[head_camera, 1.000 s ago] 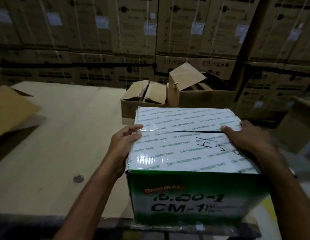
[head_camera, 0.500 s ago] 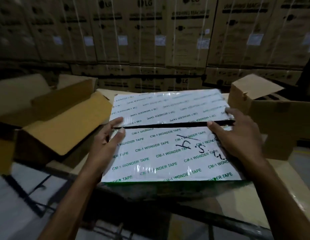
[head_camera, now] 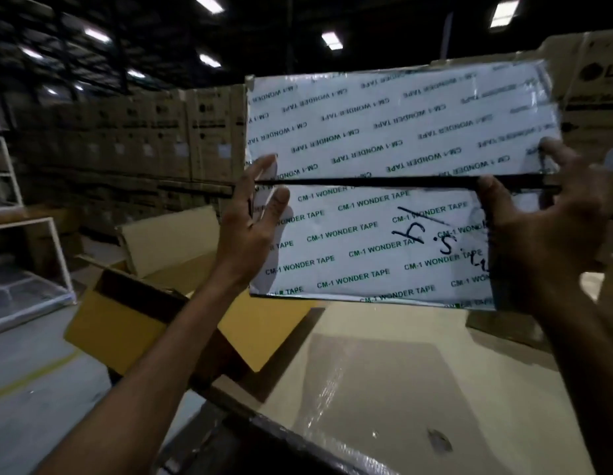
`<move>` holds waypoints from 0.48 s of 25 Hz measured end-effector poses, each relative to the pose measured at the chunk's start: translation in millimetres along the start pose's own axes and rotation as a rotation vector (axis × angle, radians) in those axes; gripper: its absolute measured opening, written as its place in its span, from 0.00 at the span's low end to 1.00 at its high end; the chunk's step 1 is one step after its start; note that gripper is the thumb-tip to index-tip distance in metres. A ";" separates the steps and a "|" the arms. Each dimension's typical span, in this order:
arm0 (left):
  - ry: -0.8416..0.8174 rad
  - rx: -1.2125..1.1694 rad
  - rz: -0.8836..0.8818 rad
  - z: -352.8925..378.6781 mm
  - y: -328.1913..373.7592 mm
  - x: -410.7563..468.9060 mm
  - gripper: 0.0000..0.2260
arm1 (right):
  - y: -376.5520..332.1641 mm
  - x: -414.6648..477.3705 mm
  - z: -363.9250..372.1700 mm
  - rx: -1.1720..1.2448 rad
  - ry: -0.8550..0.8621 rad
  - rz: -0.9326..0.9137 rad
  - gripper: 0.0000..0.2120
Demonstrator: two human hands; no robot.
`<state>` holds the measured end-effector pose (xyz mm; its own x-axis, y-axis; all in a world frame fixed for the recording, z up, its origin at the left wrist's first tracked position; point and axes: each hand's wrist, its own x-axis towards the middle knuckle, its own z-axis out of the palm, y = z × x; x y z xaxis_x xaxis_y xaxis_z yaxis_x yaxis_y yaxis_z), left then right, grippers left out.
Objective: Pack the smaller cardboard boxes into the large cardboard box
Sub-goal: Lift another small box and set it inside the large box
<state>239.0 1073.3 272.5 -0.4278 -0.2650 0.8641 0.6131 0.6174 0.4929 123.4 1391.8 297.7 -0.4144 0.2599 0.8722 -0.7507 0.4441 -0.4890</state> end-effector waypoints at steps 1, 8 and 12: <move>0.021 0.025 0.043 -9.1 -8.7 19.5 0.21 | -7.6 11.8 19.7 0.011 0.017 -0.026 0.33; 0.157 0.187 0.208 -79.0 -93.2 134.0 0.22 | -37.2 61.6 195.0 0.093 0.056 -0.102 0.35; 0.213 0.224 0.198 -125.2 -137.2 166.3 0.21 | -57.8 63.5 287.6 0.146 0.032 -0.116 0.35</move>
<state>166.9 851.7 361.4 -0.1530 -0.2580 0.9539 0.4998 0.8126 0.3000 -7.5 1136.1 384.6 -0.3059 0.2428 0.9206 -0.8602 0.3439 -0.3766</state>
